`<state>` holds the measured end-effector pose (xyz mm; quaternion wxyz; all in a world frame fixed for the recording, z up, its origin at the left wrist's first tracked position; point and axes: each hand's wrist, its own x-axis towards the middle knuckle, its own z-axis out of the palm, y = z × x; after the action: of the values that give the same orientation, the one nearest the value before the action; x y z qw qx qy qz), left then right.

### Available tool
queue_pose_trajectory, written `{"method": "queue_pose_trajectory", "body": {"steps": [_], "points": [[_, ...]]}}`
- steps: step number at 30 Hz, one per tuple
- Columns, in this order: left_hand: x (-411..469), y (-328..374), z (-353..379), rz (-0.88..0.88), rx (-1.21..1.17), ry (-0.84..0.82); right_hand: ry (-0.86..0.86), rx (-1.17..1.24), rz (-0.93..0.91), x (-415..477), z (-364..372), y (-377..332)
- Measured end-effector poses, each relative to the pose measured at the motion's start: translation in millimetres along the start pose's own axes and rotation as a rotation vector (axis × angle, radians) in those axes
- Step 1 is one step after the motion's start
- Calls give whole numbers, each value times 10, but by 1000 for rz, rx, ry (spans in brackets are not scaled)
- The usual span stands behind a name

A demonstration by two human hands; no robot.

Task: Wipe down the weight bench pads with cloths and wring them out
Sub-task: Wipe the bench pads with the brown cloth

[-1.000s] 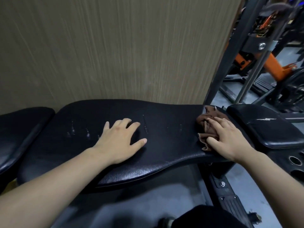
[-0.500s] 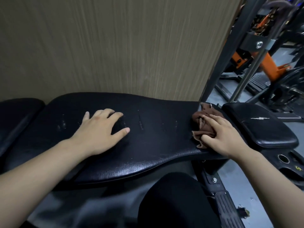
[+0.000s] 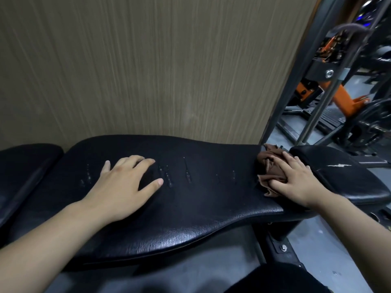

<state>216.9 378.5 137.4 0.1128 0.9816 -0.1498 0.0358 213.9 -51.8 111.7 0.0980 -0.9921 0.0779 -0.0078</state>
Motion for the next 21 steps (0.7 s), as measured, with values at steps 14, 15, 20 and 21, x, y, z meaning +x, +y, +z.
{"method": "queue_pose_trajectory", "body": {"steps": [14,15,20,21], "points": [[172,15,-12,72,-64,-8,14,116,77,207,14,-98],[186,32,-8,72,-69,-11,59,93,72,172,62,-113],[202,19,44,96,-29,-29,69,2,55,113,74,-155],[197,0,60,99,-12,-33,54,5,52,101,56,-144]]}}
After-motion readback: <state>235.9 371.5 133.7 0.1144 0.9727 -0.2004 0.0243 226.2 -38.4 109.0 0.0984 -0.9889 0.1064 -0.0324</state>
